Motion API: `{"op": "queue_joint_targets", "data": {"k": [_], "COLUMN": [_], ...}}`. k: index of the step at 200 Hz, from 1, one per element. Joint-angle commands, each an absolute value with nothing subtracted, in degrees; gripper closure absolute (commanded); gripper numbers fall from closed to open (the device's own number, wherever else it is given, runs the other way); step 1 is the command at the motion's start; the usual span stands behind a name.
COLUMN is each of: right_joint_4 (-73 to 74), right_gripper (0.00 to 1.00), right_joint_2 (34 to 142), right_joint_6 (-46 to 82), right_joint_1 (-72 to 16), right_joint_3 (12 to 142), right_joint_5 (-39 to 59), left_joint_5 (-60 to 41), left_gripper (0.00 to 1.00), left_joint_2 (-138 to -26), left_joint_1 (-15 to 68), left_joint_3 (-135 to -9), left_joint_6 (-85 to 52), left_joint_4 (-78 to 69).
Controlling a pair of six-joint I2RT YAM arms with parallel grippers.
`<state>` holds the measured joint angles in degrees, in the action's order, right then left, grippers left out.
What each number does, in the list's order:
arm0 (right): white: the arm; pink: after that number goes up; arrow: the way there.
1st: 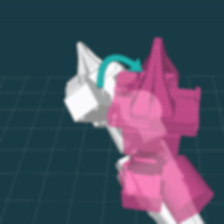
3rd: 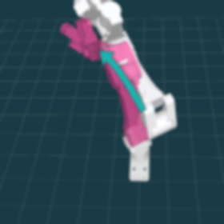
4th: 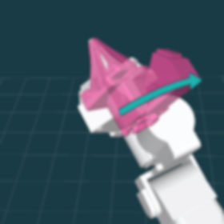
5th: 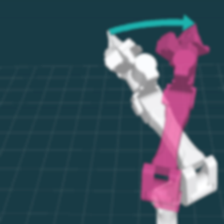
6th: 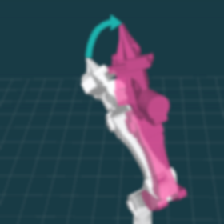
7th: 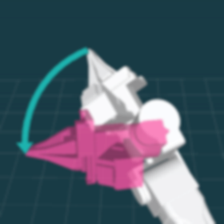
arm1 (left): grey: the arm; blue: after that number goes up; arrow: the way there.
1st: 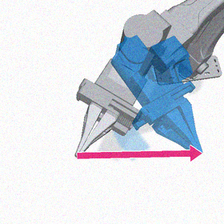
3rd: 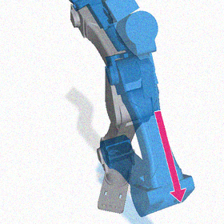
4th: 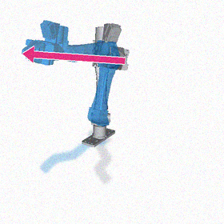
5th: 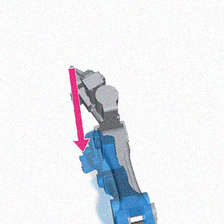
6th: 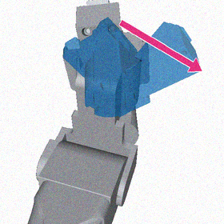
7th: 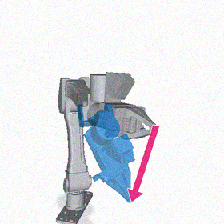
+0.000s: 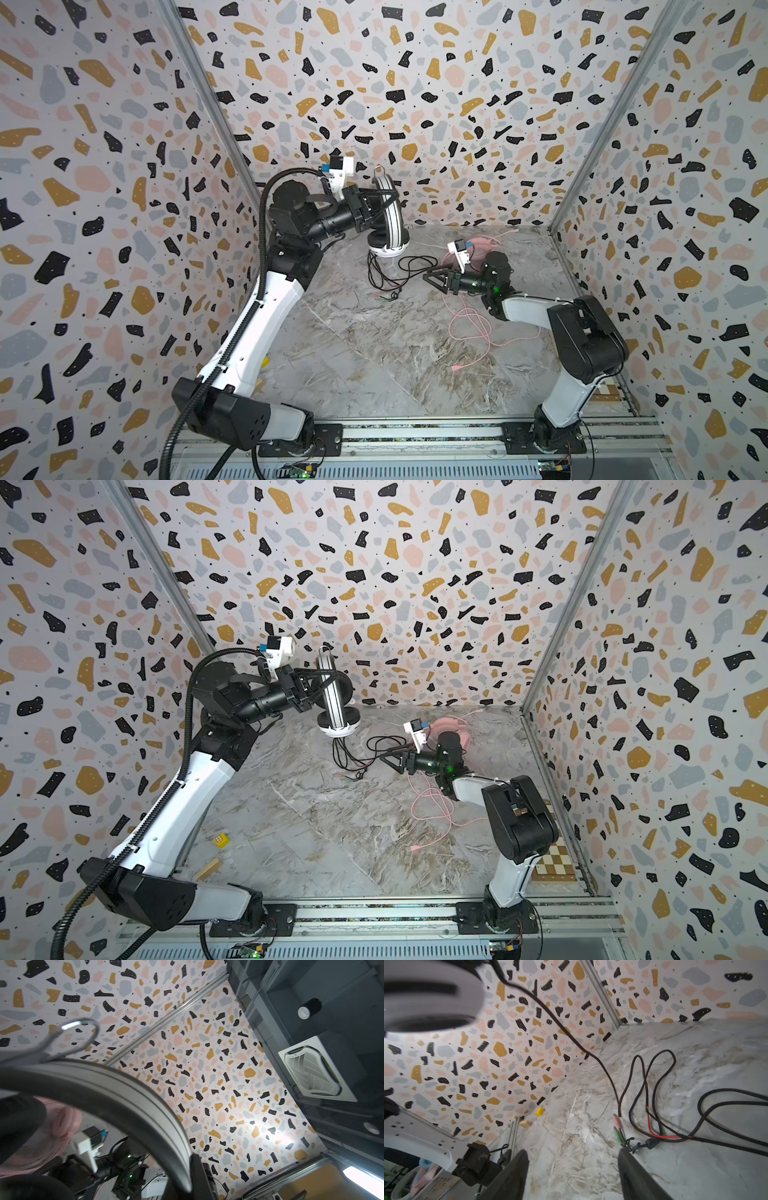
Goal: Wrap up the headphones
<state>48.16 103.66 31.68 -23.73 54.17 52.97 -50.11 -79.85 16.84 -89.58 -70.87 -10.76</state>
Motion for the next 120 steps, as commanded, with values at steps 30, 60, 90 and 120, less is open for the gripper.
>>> {"op": "queue_joint_targets", "data": {"k": [30, 60, 90, 120], "right_joint_4": [37.27, 37.02, 35.86, 42.13], "right_gripper": [0.28, 0.25, 0.24, 0.24], "right_joint_2": [115.51, 121.51, 124.36, 125.57], "right_joint_6": [22.09, 20.96, 18.83, 20.62], "right_joint_1": [-28.15, -29.85, -29.89, -28.32], "right_joint_3": [71.11, 77.5, 79.76, 77.68], "right_joint_5": [42.89, 44.24, 40.26, 39.57], "left_joint_5": [-45.4, -46.6, -46.68, -46.59], "left_gripper": [1.0, 1.0, 1.0, 1.0], "left_joint_2": [-78.48, -78.37, -77.98, -78.28], "left_joint_1": [16.96, 16.96, 16.96, 16.72], "left_joint_3": [-98.44, -98.88, -99.56, -102.1], "left_joint_6": [-70.32, -73.32, -75.1, -72.3], "left_joint_4": [-14.77, -16.94, -18.07, -15.35]}}
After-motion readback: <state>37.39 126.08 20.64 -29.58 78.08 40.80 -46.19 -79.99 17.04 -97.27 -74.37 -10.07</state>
